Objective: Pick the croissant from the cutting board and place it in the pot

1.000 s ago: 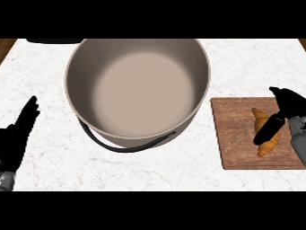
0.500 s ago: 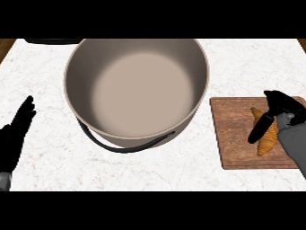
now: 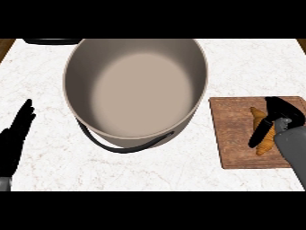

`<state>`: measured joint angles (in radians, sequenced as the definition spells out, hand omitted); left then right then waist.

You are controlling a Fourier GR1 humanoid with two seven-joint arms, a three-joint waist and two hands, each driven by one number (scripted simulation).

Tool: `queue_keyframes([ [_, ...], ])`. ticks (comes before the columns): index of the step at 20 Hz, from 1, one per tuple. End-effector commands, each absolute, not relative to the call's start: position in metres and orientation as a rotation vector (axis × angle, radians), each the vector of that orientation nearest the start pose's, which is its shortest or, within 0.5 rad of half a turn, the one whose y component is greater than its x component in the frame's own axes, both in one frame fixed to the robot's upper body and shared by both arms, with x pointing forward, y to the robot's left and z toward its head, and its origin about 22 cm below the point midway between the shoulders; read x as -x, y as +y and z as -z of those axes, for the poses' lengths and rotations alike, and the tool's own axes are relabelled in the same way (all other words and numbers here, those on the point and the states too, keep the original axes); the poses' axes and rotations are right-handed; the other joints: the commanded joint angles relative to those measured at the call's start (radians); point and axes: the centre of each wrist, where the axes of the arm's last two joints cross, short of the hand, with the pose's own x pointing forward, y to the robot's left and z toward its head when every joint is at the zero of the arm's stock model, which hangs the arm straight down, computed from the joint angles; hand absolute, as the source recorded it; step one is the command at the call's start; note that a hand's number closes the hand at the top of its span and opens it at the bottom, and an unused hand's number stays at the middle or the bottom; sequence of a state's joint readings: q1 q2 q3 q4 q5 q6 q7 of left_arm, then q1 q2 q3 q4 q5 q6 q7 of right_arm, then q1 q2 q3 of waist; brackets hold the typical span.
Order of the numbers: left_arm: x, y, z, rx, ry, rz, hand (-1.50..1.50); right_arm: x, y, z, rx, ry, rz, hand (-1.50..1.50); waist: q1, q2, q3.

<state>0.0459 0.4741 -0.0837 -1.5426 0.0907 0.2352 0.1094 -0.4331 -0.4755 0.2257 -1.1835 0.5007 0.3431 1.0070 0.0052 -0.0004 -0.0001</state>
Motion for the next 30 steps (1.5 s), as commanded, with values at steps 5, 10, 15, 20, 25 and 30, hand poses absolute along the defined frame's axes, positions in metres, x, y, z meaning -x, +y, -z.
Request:
queue_keyframes([
  [5, -0.238, 0.346, -0.018, -0.412, -1.371, 0.137, 0.0, -0.341, -0.272, -0.044, 0.868, -0.293, -0.867, 1.5, -0.004, 0.0, 0.0],
  [10, -0.229, 0.322, -0.013, -0.424, -1.392, 0.149, 0.0, -0.335, -0.286, -0.021, 0.873, -0.345, -0.884, 1.5, -0.001, 0.0, 0.0],
  [15, -0.212, 0.331, -0.014, -0.436, -1.379, 0.143, 0.0, -0.331, -0.288, -0.042, 0.897, -0.355, -0.859, 1.5, -0.002, -0.001, 0.0],
  [20, -0.233, 0.334, -0.021, -0.429, -1.38, 0.161, 0.0, -0.331, -0.152, -0.048, 0.772, -0.624, -1.118, 1.5, 0.012, -0.006, -0.002],
  [25, -0.247, 0.312, -0.029, -0.337, -1.434, 0.252, 0.0, -0.294, -0.024, -0.086, 0.631, -1.038, -1.436, 1.5, 0.16, 0.01, -0.001],
  [30, -0.253, 0.315, -0.033, -0.351, -1.422, 0.248, 0.0, -0.259, 0.024, -0.118, 0.827, -1.256, -1.437, 1.5, 0.139, -0.002, -0.002],
])
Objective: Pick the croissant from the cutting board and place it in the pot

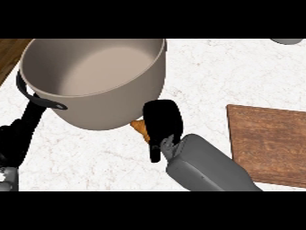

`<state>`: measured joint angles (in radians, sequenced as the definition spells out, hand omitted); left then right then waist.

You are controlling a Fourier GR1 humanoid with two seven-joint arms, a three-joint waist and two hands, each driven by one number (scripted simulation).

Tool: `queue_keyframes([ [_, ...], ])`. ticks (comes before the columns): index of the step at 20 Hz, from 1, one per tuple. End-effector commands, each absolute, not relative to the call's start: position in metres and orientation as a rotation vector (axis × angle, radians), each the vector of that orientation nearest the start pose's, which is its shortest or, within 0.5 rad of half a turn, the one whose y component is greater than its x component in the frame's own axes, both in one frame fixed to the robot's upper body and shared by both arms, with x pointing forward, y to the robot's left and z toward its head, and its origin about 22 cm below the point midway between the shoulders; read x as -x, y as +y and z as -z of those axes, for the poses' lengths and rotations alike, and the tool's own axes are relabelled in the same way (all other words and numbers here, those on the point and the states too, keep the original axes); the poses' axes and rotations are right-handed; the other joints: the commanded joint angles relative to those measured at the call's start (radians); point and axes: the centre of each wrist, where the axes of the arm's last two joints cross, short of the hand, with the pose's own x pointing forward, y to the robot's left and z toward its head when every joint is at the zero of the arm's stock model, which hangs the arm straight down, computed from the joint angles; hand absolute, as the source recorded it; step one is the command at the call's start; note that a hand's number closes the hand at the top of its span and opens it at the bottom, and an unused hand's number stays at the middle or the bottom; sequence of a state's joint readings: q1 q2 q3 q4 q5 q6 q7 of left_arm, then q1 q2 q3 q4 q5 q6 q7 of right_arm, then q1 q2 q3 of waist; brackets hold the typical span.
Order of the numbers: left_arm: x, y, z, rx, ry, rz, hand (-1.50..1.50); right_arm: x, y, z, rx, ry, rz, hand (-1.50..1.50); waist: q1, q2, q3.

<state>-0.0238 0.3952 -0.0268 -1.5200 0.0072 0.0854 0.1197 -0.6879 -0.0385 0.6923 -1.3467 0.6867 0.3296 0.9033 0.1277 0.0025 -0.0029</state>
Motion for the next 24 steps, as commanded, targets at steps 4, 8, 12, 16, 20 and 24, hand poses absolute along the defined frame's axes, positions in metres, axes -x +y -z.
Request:
queue_keyframes([
  [4, -0.255, 0.308, -0.023, -0.377, -1.396, 0.231, 0.0, -0.232, 0.045, -0.149, 0.983, -1.471, -1.312, 1.5, -0.033, -0.011, 0.0],
  [8, -0.256, 0.317, -0.028, -0.388, -1.392, 0.206, 0.0, -0.224, 0.059, -0.184, 1.13, -1.626, -1.133, 1.5, -0.046, -0.015, 0.0],
  [12, -0.257, 0.31, -0.031, -0.376, -1.409, 0.215, 0.0, -0.225, 0.064, -0.198, 1.052, -1.666, -0.983, 1.5, -0.042, -0.01, 0.0],
  [16, -0.253, 0.312, -0.021, -0.393, -1.397, 0.217, 0.0, -0.237, 0.07, -0.213, 1.011, -1.706, -0.888, 1.5, -0.048, -0.002, -0.001],
  [20, -0.25, 0.312, -0.022, -0.388, -1.401, 0.192, 0.0, -0.253, 0.072, -0.214, 1.018, -1.733, -0.808, 1.5, -0.056, -0.001, 0.0],
  [24, -0.25, 0.31, -0.017, -0.405, -1.398, 0.176, 0.0, -0.267, 0.072, -0.237, 0.995, -1.766, -0.771, 1.5, -0.087, 0.0, 0.001],
])
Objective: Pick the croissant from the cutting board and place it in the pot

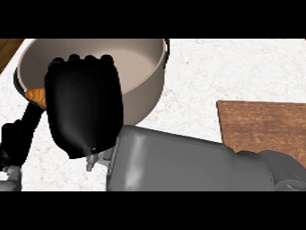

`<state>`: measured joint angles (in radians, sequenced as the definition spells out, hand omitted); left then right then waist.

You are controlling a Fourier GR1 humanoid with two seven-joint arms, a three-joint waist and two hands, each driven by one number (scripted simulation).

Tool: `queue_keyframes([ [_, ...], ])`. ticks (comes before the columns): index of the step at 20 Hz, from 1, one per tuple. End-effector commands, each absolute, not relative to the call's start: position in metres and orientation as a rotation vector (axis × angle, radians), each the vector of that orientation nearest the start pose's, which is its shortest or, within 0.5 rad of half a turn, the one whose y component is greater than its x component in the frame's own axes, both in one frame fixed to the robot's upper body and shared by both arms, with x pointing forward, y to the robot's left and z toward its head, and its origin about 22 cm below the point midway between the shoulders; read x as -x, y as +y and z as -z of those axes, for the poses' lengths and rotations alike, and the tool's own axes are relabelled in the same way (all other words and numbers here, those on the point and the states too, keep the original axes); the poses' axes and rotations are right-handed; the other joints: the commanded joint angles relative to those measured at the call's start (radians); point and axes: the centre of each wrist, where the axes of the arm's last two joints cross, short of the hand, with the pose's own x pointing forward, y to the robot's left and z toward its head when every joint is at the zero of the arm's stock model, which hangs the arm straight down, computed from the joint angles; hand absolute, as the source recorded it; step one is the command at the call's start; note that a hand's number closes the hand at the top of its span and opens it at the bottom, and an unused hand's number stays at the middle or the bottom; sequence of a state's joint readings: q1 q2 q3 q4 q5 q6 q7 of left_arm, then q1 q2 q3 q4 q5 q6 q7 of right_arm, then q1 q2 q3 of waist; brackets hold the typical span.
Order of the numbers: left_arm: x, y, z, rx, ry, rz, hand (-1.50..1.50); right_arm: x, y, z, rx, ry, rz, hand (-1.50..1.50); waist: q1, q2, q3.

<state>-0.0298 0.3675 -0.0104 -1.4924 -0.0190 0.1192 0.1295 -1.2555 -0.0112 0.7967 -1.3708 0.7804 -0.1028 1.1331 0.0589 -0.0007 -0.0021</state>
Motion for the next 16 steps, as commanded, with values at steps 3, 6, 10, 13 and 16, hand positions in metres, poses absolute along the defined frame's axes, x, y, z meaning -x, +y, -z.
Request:
queue_keyframes([
  [3, -0.244, 0.32, -0.025, -0.407, -1.409, 0.19, 0.0, -0.291, 0.074, -0.249, 0.986, -1.766, -0.749, 1.5, -0.008, 0.004, 0.0],
  [6, -0.247, 0.315, -0.02, -0.414, -1.396, 0.17, 0.0, -0.305, 0.071, -0.219, 0.98, -1.745, -0.757, 1.5, -0.018, 0.006, 0.001],
  [10, -0.247, 0.311, -0.023, -0.422, -1.379, 0.169, 0.0, -0.357, 0.045, -0.214, 0.989, -1.743, -0.787, 1.5, -0.032, 0.008, 0.002],
  [13, -0.25, 0.312, -0.016, -0.399, -1.415, 0.185, 0.0, -0.377, 0.045, -0.2, 1.017, -1.72, -0.763, 1.5, 0.001, 0.019, 0.0],
  [16, -0.258, 0.311, -0.026, -0.401, -1.423, 0.185, 0.0, -0.395, 0.032, -0.179, 1.044, -1.696, -0.82, 1.5, 0.005, 0.022, 0.0],
])
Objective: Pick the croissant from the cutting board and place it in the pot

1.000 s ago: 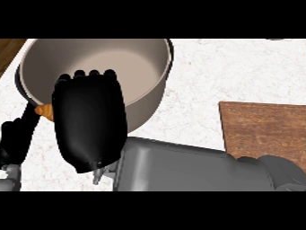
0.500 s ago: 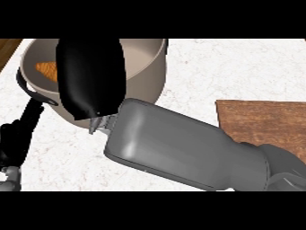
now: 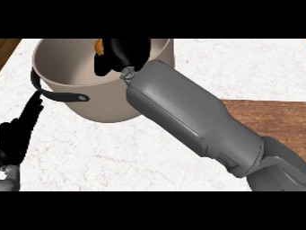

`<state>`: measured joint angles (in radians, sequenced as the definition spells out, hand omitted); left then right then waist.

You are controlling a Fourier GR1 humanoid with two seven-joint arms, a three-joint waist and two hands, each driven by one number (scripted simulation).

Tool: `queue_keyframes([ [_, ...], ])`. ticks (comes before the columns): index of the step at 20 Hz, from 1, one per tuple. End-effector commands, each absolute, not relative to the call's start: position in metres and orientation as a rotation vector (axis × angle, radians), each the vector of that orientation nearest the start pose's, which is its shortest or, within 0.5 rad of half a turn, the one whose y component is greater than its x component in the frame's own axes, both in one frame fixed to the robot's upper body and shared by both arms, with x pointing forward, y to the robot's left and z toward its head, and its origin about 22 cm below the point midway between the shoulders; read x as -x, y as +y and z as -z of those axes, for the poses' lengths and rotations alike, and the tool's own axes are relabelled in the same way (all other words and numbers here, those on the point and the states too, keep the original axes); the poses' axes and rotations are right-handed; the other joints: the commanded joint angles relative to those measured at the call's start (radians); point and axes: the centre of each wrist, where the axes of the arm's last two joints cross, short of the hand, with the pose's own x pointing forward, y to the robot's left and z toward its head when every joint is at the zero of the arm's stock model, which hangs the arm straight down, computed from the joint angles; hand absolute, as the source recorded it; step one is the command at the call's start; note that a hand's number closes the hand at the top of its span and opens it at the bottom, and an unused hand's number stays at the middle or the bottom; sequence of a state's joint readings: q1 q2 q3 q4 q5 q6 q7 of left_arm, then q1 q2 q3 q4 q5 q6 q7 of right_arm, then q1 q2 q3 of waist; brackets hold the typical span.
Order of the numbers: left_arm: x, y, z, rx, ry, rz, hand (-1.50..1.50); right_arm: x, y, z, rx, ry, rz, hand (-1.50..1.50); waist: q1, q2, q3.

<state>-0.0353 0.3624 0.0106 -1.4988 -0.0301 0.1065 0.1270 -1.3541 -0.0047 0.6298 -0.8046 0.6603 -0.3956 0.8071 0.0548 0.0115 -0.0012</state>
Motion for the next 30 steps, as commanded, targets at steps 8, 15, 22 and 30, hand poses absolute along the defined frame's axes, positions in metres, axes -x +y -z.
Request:
queue_keyframes([
  [8, -0.253, 0.305, -0.014, -0.378, -1.422, 0.222, 0.0, -0.422, 0.013, -0.177, 0.983, -1.609, -0.8, 1.5, 0.037, 0.019, -0.001],
  [15, -0.256, 0.298, -0.026, -0.383, -1.439, 0.223, 0.0, -0.431, -0.007, -0.156, 0.802, -1.628, -0.712, -1.5, 0.057, 0.023, 0.001],
  [22, -0.264, 0.305, -0.027, -0.37, -1.434, 0.23, 0.0, -0.429, -0.007, -0.159, 0.728, -1.816, -0.529, -1.5, 0.053, 0.022, 0.001],
  [30, -0.252, 0.315, -0.032, -0.399, -1.424, 0.203, 0.0, -0.426, -0.013, -0.174, 0.467, -1.901, -0.19, -1.5, 0.03, 0.006, 0.001],
])
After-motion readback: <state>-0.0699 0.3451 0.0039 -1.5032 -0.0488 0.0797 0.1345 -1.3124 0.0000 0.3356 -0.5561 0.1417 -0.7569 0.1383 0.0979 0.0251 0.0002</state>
